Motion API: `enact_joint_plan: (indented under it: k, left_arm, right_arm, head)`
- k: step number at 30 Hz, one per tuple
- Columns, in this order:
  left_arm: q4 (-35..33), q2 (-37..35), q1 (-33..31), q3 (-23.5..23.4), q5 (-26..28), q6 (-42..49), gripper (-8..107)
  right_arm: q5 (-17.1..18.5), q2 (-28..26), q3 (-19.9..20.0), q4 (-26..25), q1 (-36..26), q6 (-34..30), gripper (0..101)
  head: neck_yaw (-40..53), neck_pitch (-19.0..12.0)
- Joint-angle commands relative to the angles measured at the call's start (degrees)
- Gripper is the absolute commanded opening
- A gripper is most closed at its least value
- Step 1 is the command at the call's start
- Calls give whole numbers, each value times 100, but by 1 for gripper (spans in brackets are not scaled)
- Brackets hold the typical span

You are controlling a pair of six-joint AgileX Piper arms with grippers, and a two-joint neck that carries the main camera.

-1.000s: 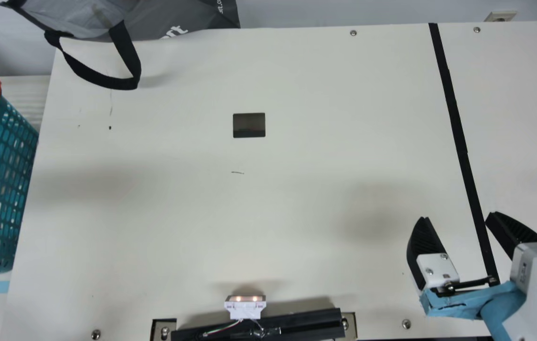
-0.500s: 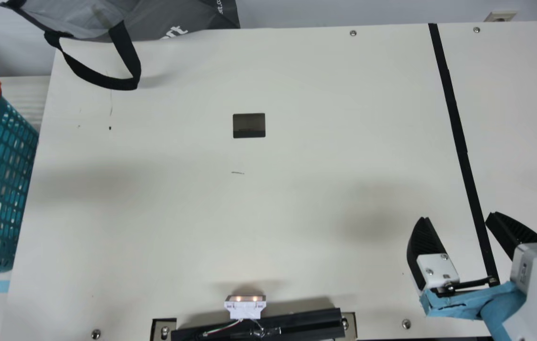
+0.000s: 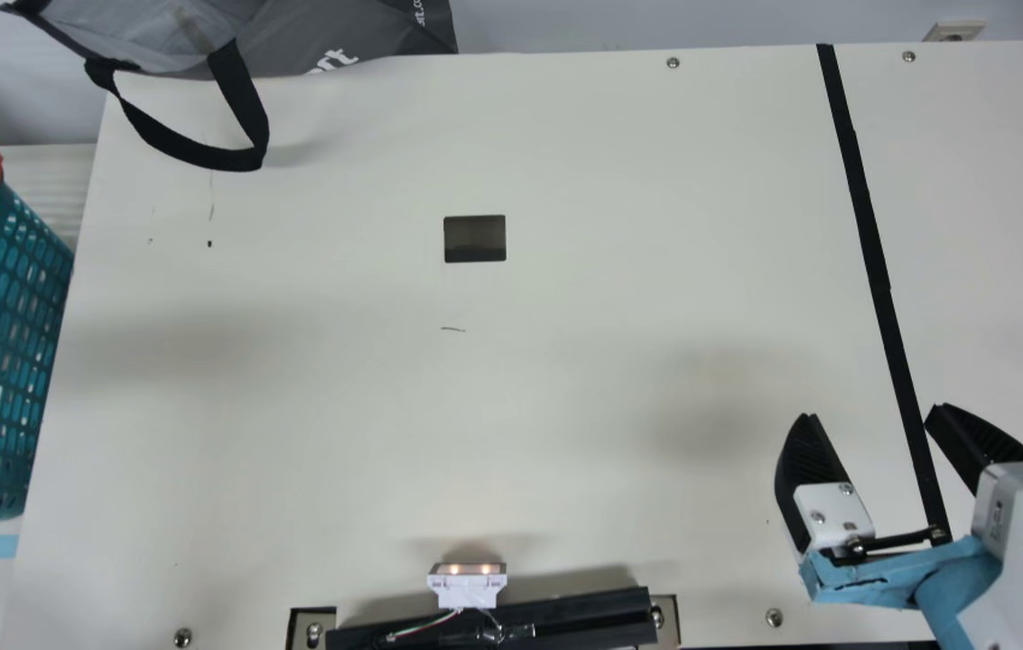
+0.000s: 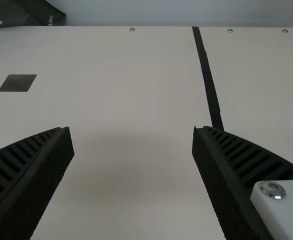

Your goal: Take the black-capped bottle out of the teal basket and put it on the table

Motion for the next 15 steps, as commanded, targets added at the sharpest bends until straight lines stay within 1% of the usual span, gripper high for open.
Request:
enact_joint_plan:
  k: [1,15]
  left_arm:
    - [134,-111,-23,33,-16,-124,0]
    - [1063,-1051,-276,159,-128,-1032,0]
  right_arm:
    - [0,0,0,0,0,0,91]
    - [0,0,0,-5,0,0,91]
  head:
    - [47,-21]
    - [47,-21]
